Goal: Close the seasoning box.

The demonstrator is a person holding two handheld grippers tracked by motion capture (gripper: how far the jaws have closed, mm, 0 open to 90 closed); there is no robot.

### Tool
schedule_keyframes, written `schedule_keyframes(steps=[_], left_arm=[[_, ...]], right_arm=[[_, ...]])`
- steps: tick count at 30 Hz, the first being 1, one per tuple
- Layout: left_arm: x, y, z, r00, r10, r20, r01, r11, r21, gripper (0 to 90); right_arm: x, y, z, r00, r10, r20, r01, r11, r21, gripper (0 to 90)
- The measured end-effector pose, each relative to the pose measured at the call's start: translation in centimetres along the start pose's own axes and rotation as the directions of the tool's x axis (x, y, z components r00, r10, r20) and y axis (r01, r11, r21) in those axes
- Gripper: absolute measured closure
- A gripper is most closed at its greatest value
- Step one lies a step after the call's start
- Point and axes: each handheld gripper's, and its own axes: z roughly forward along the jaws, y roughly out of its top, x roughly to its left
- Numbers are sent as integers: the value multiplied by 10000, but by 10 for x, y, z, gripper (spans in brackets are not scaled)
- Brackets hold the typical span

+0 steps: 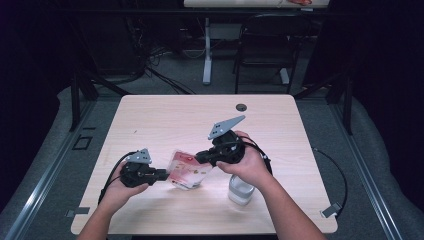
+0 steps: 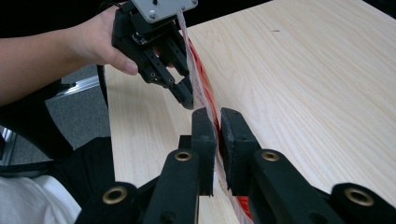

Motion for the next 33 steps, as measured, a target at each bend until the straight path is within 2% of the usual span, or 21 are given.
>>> schedule_keyframes(steps=[3,6,8,10,11,17,22,25,27,33], left_arm=[[2,-1,-1,10000,11,60,-12,10000,68,803],[3,-3,-2,9998,-185,97,185,9998,5,799],[4,-3,-3,9996,-215,202,215,9998,3,763],[3,-2,-8,9987,-259,441,274,9991,-333,746],[2,-1,-10,9990,-144,418,159,9992,-368,743],[-1,4,-17,9993,-83,361,109,9972,-736,680],[-8,11,-22,9989,169,432,-122,9941,-1075,639],[-12,15,-22,9983,387,441,-336,9933,-1105,663],[-14,16,-22,9980,602,182,-582,9938,-949,714],[-15,15,-24,9972,745,-48,-746,9923,-986,795]], right_arm=[[1,1,1,10000,-9,-18,9,10000,-9,837],[3,2,2,10000,-14,-4,14,10000,-42,832],[3,2,3,10000,6,-4,-6,10000,-70,827],[4,3,3,10000,6,-25,-7,9999,-146,811],[5,3,3,10000,2,-10,-2,9999,-154,808],[6,6,5,10000,-87,4,87,9999,-100,810],[8,8,9,9998,-177,-97,176,9998,-45,816],[8,9,10,9998,-144,-158,143,9999,-76,818],[9,9,11,9998,-173,-131,172,9998,-69,818],[8,9,11,9999,-137,-90,137,9999,-88,807]])
